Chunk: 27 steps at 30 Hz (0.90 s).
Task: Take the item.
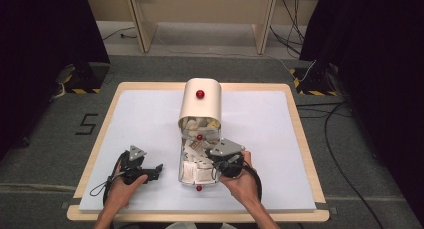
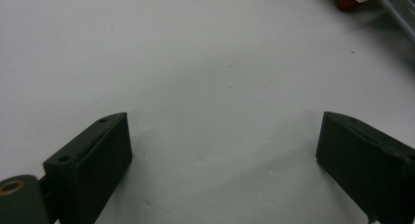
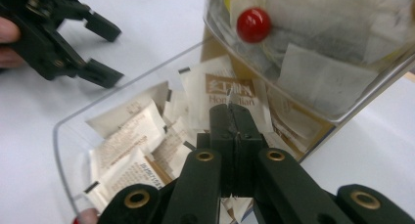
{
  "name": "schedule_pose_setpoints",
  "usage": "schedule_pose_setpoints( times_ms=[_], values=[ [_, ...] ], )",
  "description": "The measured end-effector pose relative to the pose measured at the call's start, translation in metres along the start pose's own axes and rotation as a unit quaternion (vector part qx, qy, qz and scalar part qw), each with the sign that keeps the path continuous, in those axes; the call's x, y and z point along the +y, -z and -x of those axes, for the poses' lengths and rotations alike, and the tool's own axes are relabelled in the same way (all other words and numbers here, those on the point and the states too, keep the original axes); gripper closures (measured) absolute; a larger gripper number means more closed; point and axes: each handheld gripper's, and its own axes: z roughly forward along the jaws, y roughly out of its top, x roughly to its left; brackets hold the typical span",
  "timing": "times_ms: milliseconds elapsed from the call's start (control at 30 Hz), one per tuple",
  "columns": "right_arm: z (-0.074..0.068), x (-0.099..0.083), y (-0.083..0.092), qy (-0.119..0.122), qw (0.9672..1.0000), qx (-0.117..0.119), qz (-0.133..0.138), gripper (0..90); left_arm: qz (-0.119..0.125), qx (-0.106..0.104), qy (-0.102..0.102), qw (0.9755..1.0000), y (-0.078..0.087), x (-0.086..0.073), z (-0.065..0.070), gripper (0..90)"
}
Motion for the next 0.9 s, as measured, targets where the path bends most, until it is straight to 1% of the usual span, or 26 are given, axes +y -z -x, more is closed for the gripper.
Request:
schedule_pose_setpoints(
  times_ms=[67,200,267,600,733,900],
  values=[
    [-0.001,0.002,0.007,-0.001,0.9999,0.003,0.01,90.0,0.0,0.0,0.0,1.0,0.0,0.0,0.0,5.4],
    [-0.001,0.002,0.014,-0.009,0.9996,0.018,0.021,90.0,0.0,0.0,0.0,1.0,0.0,0.0,0.0,5.4],
    [-0.001,0.002,0.016,-0.011,0.9995,0.021,0.023,90.0,0.0,0.0,0.0,1.0,0.0,0.0,0.0,5.4],
    [0.004,-0.003,0.029,-0.017,0.999,0.016,0.037,90.0,0.0,-0.001,0.0,1.0,0.0,0.0,0.0,5.5],
    [0.009,-0.006,0.037,-0.02,0.9989,0.01,0.042,90.0,0.0,-0.001,0.0,1.0,0.0,0.0,0.0,5.5],
    [0.02,-0.012,0.046,-0.033,0.9984,-0.001,0.046,90.0,0.0,-0.001,0.001,1.0,0.0,0.0,0.0,5.6]
  ],
)
